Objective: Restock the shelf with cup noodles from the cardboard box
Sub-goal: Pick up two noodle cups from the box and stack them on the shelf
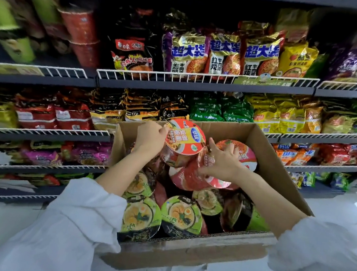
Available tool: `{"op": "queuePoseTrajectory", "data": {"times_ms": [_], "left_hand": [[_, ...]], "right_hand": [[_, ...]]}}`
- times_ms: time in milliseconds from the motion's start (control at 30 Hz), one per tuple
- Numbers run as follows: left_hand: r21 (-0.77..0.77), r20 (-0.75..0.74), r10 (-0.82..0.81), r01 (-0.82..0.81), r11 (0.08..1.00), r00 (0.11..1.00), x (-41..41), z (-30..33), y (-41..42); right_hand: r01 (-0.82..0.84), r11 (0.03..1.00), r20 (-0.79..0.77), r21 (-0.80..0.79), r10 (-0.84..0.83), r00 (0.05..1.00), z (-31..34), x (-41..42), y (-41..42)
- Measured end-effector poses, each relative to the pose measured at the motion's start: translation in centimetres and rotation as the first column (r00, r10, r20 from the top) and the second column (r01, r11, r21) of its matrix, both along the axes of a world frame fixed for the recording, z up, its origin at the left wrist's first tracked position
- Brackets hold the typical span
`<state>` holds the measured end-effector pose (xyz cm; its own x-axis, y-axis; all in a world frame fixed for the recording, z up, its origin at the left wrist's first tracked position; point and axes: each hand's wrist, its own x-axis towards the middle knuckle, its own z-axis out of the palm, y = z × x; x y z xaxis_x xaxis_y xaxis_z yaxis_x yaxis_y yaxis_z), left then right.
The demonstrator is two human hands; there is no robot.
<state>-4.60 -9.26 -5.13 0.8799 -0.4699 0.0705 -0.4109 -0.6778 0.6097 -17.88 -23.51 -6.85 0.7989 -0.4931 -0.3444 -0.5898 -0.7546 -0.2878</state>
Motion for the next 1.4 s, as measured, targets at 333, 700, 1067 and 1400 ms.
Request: {"op": "queuePoseTrajectory", "data": {"times_ms": [333, 700, 1067, 1400], "left_hand": [[-0.409, 0.085, 0.228, -0.175, 0.896, 0.970, 6.8, 6.1, 9.1], [-0.464, 0.154, 0.441, -0.330, 0.822, 0.884, 24.8, 8.1, 23.3], [-0.368, 0.058, 0.497, -0.444, 0.817, 0.866, 43.4, 10.0, 24.5], [-0.384, -0.676, 0.035, -0.392, 0.836, 0.736, 52.5, 8.4, 20.6]], "right_hand": [[-0.064, 0.992, 0.380, -0.109, 0.101, 0.919, 7.6, 8.8, 7.1], [-0.126, 0.983, 0.563, -0.136, 0.182, 0.806, 10.0, 27.4, 20.8], [-0.104, 0.982, 0.691, -0.160, 0.186, 0.699, 13.9, 42.7, 25.0], [-0.210, 0.916, 0.642, -0.342, 0.391, 0.660, 16.3, 55.8, 23.3]]}}
